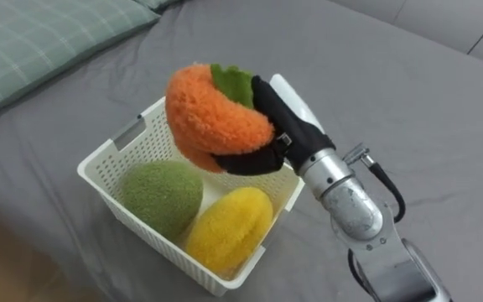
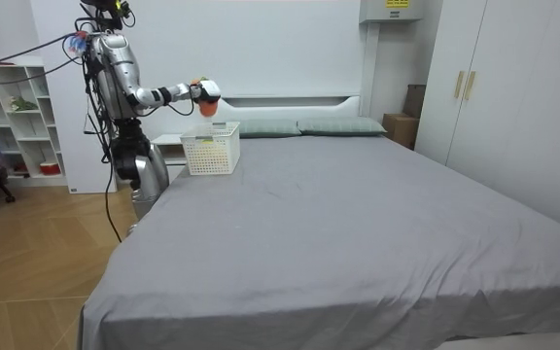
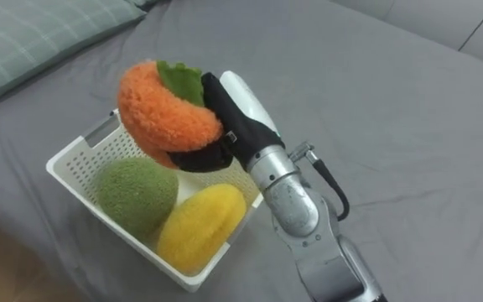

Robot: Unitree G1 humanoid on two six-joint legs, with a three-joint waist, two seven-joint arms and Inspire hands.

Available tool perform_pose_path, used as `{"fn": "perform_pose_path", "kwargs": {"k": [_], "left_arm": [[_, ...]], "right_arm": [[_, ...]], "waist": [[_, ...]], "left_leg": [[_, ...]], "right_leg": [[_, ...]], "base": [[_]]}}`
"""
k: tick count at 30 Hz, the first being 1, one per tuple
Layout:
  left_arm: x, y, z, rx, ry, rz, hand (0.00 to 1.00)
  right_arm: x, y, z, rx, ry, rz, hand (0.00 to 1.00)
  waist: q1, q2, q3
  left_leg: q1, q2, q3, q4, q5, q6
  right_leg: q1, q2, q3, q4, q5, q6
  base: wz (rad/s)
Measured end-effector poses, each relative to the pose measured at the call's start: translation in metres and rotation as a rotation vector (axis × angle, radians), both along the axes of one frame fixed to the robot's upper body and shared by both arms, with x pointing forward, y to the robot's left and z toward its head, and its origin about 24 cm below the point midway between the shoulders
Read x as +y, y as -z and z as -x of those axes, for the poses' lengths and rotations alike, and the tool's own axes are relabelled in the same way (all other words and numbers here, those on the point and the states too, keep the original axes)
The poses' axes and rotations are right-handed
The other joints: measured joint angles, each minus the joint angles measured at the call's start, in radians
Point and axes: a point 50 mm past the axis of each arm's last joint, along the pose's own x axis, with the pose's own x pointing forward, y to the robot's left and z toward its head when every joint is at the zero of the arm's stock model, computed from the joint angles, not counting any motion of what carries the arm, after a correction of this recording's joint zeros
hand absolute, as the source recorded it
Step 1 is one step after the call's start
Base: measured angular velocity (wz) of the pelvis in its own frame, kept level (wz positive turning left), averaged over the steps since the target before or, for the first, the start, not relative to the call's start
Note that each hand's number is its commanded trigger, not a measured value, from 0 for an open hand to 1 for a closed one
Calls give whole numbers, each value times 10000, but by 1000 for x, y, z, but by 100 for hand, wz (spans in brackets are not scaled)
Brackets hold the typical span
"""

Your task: Collect toys from the bed

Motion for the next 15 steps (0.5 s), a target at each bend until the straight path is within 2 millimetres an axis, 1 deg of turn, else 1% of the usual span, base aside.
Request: {"fn": "perform_pose_path", "kwargs": {"k": [8,10,12,15], "left_arm": [[-1,1,0,250,-37,93,0],[-1,1,-3,213,-5,174,0],[1,1,-4,192,5,138,0],[2,1,-4,211,11,114,0]], "right_arm": [[-1,15,-2,632,159,497,0],[-3,23,-4,911,244,656,0],[-4,25,-4,988,264,721,0],[-4,25,-4,977,293,722,0]], "waist": [[26,-67,-9],[32,-128,17],[29,-186,46],[21,-228,29]], "left_leg": [[-148,-70,-153,101,25,40],[-152,-82,-153,148,35,57],[-159,-83,-153,158,37,59],[-157,-86,-154,150,36,60]], "right_leg": [[-93,-36,-39,-5,4,9],[-91,-55,-39,-5,0,17],[-94,-77,-39,-4,-2,21],[-91,-88,-50,1,2,28]], "base": [[7],[0],[0],[0]]}}
